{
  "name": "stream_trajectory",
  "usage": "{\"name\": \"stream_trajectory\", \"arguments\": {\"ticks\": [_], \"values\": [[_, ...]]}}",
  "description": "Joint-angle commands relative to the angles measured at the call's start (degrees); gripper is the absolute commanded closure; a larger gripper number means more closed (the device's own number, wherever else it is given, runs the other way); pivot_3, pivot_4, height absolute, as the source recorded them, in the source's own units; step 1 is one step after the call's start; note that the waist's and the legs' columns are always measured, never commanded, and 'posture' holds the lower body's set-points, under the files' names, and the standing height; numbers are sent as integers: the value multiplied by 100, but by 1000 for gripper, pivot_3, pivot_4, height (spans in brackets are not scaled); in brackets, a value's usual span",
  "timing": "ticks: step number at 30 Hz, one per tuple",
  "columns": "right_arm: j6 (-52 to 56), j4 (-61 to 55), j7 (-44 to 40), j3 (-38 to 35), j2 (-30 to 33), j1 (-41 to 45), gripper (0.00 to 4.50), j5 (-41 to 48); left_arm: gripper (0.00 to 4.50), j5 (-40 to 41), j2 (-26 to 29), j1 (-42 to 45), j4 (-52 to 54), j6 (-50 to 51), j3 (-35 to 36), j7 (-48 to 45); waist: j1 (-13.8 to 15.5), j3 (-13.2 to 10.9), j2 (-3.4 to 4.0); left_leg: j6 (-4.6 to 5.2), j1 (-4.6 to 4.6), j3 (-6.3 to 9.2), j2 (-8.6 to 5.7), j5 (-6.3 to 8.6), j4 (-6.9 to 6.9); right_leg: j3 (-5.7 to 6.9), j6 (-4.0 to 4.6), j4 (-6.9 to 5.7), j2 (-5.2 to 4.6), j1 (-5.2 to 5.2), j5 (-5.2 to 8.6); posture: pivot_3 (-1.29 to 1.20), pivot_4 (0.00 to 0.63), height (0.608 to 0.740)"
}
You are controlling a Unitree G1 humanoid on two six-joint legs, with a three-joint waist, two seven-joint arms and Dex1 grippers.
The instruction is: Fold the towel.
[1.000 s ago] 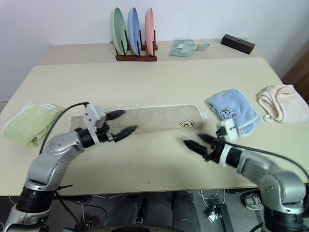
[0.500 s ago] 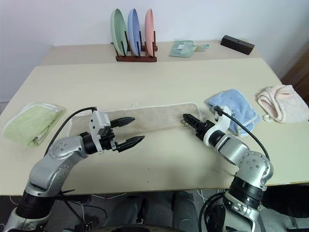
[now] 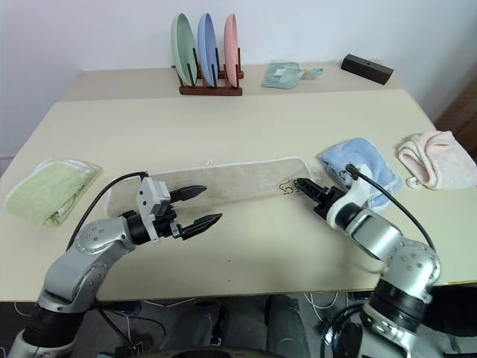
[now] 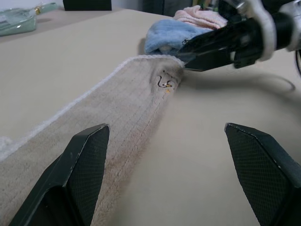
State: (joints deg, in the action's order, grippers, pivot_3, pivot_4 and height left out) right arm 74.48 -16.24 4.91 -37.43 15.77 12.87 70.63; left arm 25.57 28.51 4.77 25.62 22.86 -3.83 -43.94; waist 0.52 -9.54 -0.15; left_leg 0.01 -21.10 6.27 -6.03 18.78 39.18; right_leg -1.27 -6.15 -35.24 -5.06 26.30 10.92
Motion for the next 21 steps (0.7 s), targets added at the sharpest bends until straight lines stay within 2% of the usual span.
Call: {"name": "stream_trajectory", "arguments": {"ticks": [1,7,17,21], "values": [[-58,-300,186,-81,214,-223,33,689,492,10,-19,34,45,-199,2,-73,-6,0,1,0,0,0,1,0,0,0,0,0,0,1,0,0,150,721],[-351,-149,770,426,237,-369,33,445,492,-34,-100,174,-130,-294,-91,-164,-19,1,2,0,0,-1,2,0,-1,0,0,0,1,1,0,0,150,721],[-1106,940,1193,984,-136,515,33,-167,492,-51,-119,237,-145,-300,-101,-99,-111,5,-2,0,24,-1,4,0,-2,0,0,1,3,-26,0,0,150,721],[-1250,1222,1258,1017,-269,781,33,-188,492,-55,-116,214,-118,-295,-82,-56,-116,4,-2,4,70,0,8,2,-11,0,0,10,6,-70,2,0,150,721]]}}
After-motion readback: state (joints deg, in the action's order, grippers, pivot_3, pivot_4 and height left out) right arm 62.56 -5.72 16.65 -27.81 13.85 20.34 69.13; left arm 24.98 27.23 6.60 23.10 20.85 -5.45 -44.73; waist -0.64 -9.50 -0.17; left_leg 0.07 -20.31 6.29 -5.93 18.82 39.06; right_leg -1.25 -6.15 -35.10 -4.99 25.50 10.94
